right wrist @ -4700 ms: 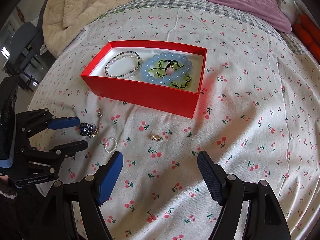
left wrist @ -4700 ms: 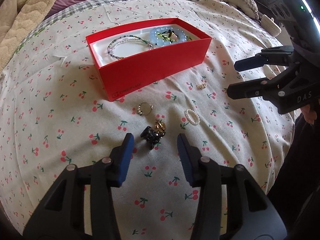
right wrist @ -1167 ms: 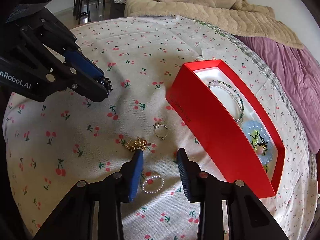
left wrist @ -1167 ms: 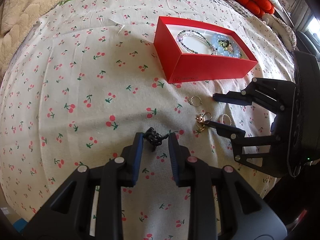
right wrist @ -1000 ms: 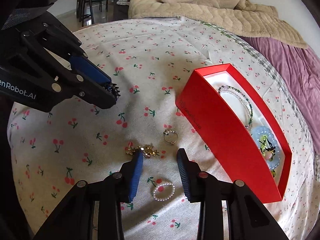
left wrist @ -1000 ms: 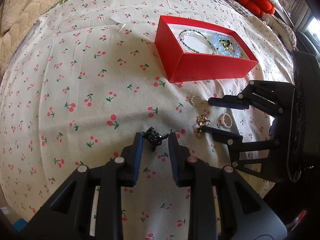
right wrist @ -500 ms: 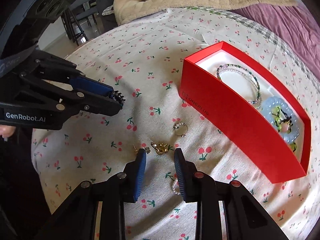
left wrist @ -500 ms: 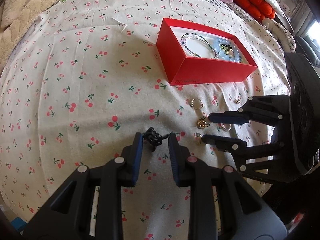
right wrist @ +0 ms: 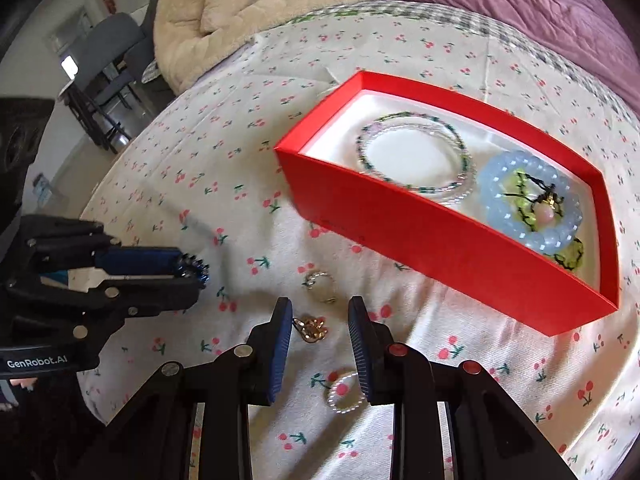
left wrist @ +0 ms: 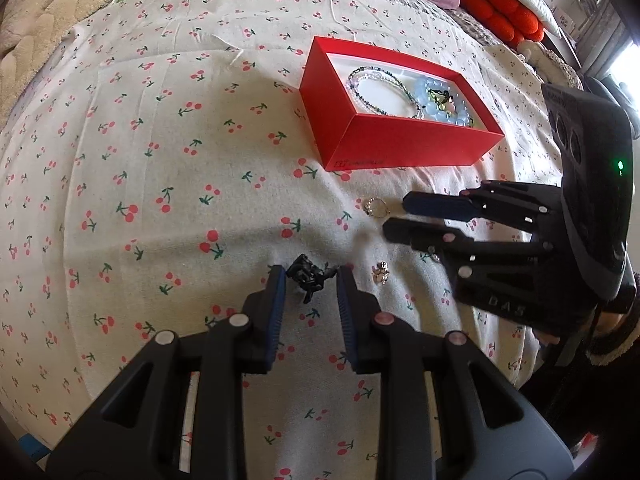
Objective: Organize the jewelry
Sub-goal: 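Grasp the gold charm with the right gripper while the left holds the black charm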
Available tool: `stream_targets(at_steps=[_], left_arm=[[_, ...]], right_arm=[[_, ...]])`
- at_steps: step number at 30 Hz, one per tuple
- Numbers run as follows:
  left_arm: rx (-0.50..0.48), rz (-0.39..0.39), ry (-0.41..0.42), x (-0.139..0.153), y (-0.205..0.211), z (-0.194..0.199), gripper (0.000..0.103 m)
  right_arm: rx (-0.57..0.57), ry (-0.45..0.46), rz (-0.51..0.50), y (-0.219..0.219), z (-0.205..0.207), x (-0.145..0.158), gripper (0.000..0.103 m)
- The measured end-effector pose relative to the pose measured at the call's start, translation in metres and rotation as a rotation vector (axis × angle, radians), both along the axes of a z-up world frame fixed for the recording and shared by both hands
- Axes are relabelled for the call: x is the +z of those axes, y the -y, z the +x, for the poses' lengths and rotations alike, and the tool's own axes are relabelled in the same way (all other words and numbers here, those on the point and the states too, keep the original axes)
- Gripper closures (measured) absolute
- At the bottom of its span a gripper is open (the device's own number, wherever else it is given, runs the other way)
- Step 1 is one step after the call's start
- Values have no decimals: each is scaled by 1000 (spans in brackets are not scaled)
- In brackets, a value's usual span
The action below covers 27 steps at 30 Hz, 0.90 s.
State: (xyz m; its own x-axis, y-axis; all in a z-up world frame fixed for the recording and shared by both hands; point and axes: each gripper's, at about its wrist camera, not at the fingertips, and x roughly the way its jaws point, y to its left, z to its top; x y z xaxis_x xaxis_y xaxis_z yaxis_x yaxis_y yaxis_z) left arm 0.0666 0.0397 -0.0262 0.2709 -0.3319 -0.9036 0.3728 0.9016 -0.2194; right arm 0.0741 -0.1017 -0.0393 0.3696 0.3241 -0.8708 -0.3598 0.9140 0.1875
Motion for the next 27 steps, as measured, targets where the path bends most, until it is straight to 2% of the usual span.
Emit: stream_targets(at_steps=[4,8,9,12,15,18,21,26,27], left_arm=[[0,-18,7,3,-1,1,75],[-3,-20,8,4,-1,0,75],[-4,-19,6,4,-1,0,75],[-6,-17,3,4,-1,-1,75],[-3,-15,3,4,-1,-1,75],[1,-13,4,4,-1,0,75],[0,-12,4,4,-1,-1,75],[2,-11,3,4,-1,-1,75],[3,-10,3,4,-1,-1,75]], right_arm=[[-87,-1,41,25,3,9,74],[-87,21,54,30,-1,20,72],[-77,32,49,28,-2,22,69],[-12,63,11,14,-9,23,50],[70,83,-52,-8,-15,17,50],[111,90,-89,-21,-17,7,50],[96,78,-101,-23,-12,-3,51],[89,95,-134,-26,-6,-13,67],[89,98,-136,-26,-8,-13,74]])
